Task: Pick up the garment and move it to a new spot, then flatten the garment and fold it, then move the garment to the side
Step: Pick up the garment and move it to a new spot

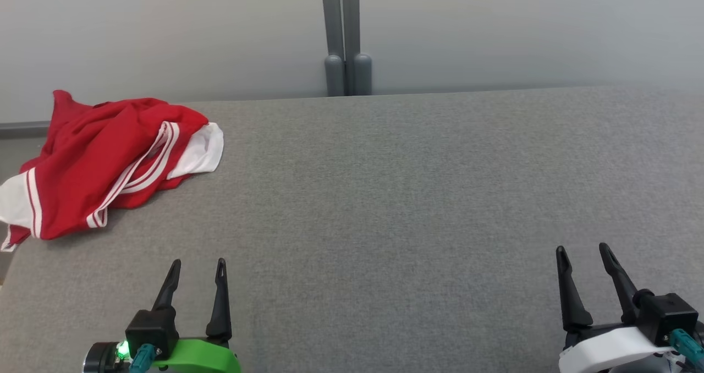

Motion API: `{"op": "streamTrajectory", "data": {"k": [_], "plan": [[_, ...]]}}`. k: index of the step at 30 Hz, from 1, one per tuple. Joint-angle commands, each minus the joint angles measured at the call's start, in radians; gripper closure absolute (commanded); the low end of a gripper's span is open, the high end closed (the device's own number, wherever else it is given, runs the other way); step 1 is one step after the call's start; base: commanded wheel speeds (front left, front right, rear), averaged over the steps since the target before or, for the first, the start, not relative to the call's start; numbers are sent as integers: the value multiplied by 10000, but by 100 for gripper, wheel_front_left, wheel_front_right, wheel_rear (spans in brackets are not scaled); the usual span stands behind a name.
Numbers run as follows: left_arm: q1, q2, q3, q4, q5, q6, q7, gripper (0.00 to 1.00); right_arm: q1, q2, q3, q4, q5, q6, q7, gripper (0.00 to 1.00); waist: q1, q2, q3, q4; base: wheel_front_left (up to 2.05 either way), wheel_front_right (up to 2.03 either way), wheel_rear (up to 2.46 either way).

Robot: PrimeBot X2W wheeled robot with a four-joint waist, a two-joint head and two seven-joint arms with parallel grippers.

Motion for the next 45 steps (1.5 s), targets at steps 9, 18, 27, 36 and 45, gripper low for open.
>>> {"op": "streamTrajectory", "data": {"k": [9, 18, 27, 36, 45], "plan": [[414, 35, 655, -283, -175, 152, -2, 0, -77, 169, 1133, 31, 169, 2, -31, 0, 0, -1, -222, 3070, 0, 0, 0], [724, 35, 1135, -610, -113, 21, -2, 0, -278, 179, 1608, 118, 209, 2, -31, 0, 0, -1, -291, 3885, 0, 0, 0], [-142, 27, 799, -421, -217, -289, -1, 0, -494, -81, 1691, -153, 227, 2, -31, 0, 0, -1, 239, 3157, 0, 0, 0], [-4146, 339, -216, 1867, -424, -766, 1349, 0, -1804, -1027, 1872, -489, 321, 2, -31, 0, 0, -1, 2935, 2186, 0, 0, 0], [-7776, 1479, -642, 4547, -864, -867, 2840, 0, -3071, -1486, 2249, -577, 538, 2, -31, 0, 0, -1, 4787, 1169, 0, 0, 0]]}}
